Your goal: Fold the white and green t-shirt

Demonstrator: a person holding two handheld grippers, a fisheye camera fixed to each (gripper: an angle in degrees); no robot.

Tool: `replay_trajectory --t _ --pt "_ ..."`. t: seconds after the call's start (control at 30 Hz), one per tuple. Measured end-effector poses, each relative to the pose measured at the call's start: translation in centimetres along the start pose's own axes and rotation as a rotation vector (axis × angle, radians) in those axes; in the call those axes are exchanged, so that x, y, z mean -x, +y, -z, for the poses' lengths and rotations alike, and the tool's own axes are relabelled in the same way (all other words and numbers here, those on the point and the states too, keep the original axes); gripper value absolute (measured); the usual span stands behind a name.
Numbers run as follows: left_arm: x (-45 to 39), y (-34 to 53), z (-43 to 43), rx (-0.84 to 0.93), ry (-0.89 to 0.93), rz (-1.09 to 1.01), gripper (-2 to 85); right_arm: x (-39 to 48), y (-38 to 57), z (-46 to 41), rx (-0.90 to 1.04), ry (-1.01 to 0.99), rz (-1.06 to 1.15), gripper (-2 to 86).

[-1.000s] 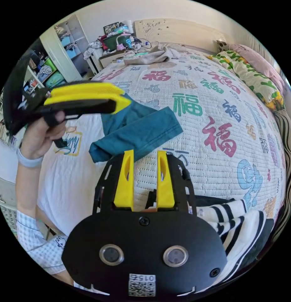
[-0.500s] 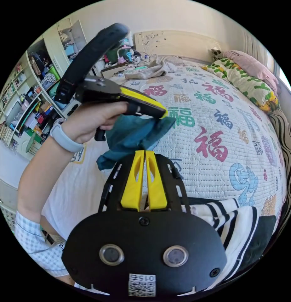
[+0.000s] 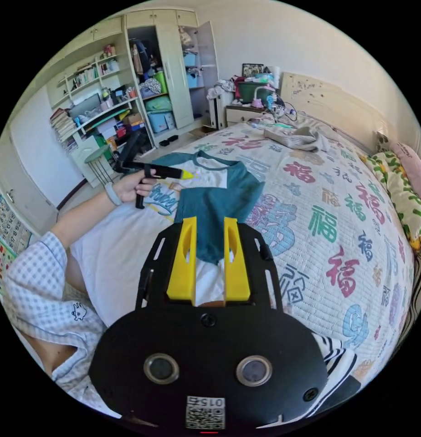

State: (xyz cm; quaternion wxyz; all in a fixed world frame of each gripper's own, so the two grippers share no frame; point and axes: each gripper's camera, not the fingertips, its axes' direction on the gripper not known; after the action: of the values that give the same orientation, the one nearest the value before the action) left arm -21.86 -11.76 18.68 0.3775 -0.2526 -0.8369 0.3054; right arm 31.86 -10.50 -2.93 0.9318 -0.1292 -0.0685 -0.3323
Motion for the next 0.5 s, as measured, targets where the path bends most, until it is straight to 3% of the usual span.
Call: replay_trajectory --t 0.23,0.37,0.5 --pt "-1.1 -1.1 -2.9 0.183 -0.097 -0.030 9.6 3.3 -0.9 -4.7 0.171 -0.111 0.236 9.6" --pt "-3.3 -1.6 -3.8 0.241 -0.229 -0.113 3.7 5.7 -1.6 -8.9 0.338 -0.015 0.336 7.2" --pt "-5.2 -1.3 -2.5 0.215 -0.256 -0.154 0.3 5.1 -1.7 -8.5 0.293 -0.037 0.340 0.2"
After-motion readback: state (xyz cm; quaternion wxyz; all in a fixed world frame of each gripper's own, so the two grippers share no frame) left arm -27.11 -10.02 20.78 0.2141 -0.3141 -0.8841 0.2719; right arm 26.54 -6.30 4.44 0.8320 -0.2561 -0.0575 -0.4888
